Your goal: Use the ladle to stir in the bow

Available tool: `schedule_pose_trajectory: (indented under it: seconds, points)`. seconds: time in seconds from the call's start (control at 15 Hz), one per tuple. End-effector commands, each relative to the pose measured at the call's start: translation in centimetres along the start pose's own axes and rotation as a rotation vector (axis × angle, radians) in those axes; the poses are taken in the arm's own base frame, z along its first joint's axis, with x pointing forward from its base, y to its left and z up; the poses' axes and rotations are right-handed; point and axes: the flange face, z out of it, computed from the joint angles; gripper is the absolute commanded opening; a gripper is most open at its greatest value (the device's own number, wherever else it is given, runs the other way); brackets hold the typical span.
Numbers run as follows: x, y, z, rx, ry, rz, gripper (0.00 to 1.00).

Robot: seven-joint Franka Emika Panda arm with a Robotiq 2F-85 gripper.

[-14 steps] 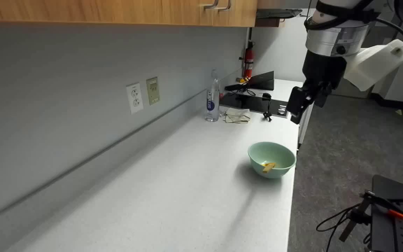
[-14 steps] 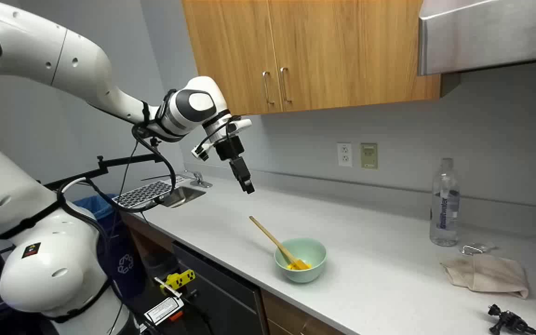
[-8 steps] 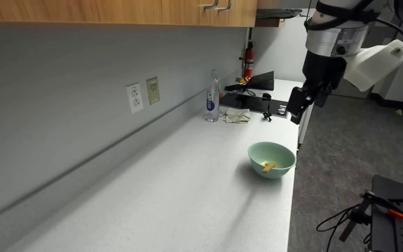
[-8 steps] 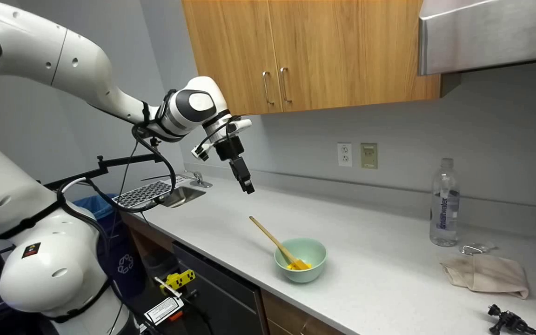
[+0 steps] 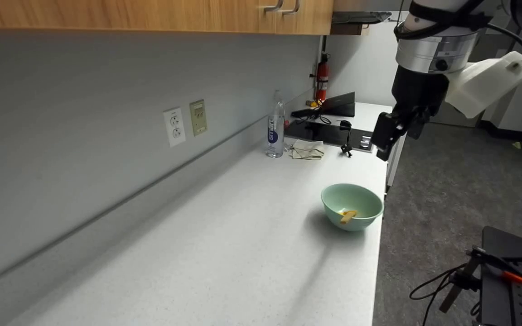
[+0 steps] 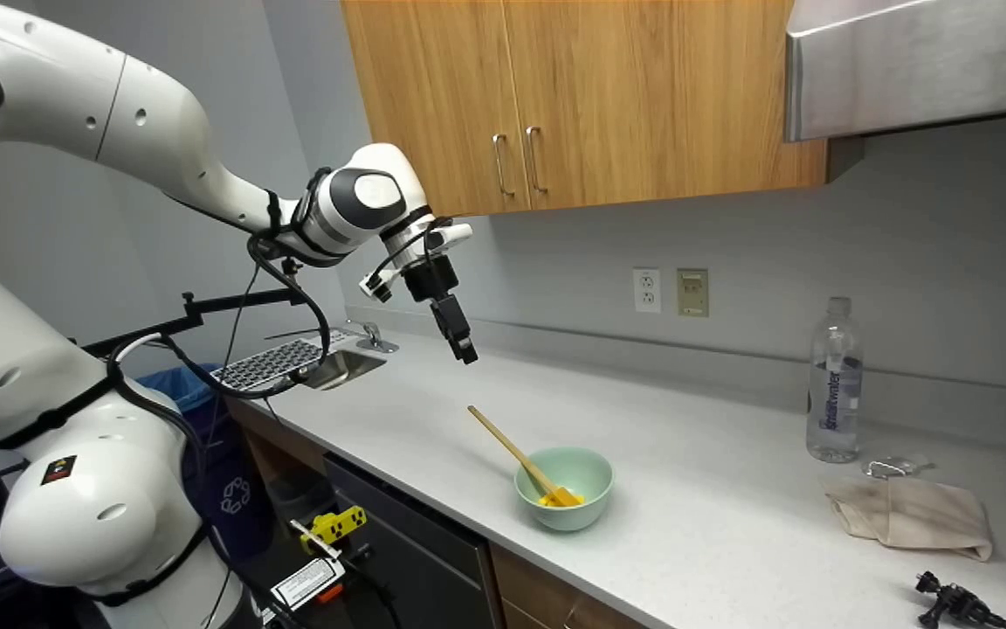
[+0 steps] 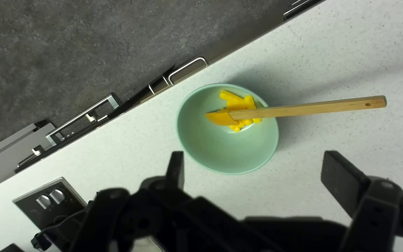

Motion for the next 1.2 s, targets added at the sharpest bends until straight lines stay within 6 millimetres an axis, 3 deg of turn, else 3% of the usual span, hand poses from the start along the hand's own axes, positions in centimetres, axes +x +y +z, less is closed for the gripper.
schedule_pose_trajectory:
  seconds: [0.0, 1.13]
  points:
    - [0.02, 0.01, -0.03, 0.0, -0.001, 0.0, 1.0]
    - [-0.62, 0.42, 0.54, -0.03, -0.07, 0.055, 1.0]
